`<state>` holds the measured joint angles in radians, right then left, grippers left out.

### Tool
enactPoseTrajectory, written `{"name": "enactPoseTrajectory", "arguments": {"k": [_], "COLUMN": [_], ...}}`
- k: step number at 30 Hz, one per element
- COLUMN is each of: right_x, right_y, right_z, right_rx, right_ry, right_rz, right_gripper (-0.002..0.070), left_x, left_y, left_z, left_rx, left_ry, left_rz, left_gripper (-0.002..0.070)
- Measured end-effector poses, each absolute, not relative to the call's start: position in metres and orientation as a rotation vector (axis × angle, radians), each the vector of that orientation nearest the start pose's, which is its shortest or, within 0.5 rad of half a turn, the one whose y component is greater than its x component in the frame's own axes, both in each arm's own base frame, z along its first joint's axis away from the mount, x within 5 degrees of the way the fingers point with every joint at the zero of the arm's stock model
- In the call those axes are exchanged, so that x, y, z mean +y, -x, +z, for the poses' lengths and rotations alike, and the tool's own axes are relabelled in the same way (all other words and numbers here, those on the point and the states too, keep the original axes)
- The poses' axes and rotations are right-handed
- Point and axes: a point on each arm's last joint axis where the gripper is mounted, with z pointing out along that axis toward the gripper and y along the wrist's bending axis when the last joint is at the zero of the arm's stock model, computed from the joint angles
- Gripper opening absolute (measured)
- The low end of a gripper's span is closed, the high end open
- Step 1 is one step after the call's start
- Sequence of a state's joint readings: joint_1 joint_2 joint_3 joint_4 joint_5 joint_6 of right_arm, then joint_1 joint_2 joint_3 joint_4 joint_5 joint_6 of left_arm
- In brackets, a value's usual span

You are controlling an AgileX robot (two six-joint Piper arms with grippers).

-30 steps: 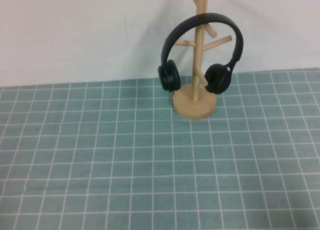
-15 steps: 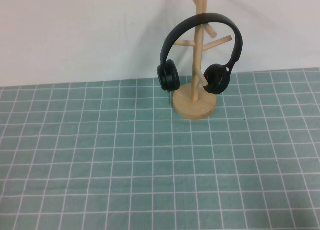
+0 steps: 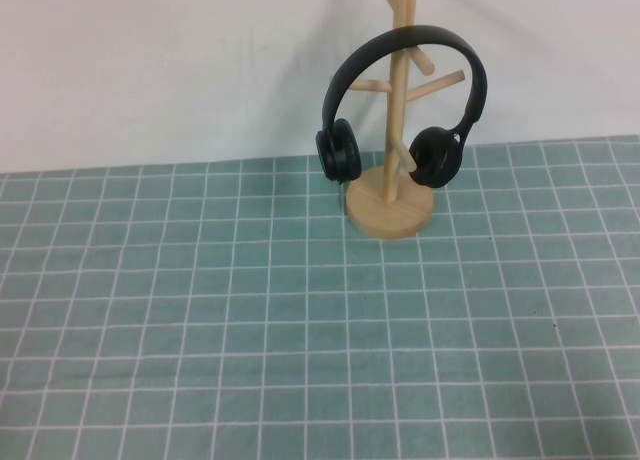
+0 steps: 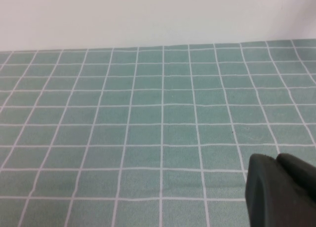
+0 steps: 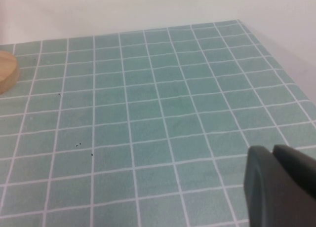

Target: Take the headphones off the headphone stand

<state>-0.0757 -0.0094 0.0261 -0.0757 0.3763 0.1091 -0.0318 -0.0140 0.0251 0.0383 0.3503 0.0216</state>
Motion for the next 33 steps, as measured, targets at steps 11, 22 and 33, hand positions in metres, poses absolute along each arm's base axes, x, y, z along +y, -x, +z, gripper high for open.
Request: {"name": "enactPoseTrajectory", "arguments": {"k": [11, 22, 33], "right_x": [0.002, 0.004, 0.025], "right_y": [-0.056, -0.057, -0.062], "right_z": [0.184, 0.193, 0.285], "right_rx": [1.686, 1.519, 1.968], "right_ry": [-0.423, -0.668, -0.262], "right_rz": [0.354, 0.658, 0.553], "right_gripper": [-0.0009, -0.0009, -0.0009], "left_x": [0.0, 0.0, 0.0], "left_y": [-0.053, -0.053, -0.053], "left_z": [0.174, 0.174, 0.174], "left_rx": [1.843, 1.843, 1.843], "left_ry": [-0.073, -0.073, -0.073], "left_rz": [0.03, 0.03, 0.03], "left_gripper": [-0.0004, -0.0004, -0.0004]}}
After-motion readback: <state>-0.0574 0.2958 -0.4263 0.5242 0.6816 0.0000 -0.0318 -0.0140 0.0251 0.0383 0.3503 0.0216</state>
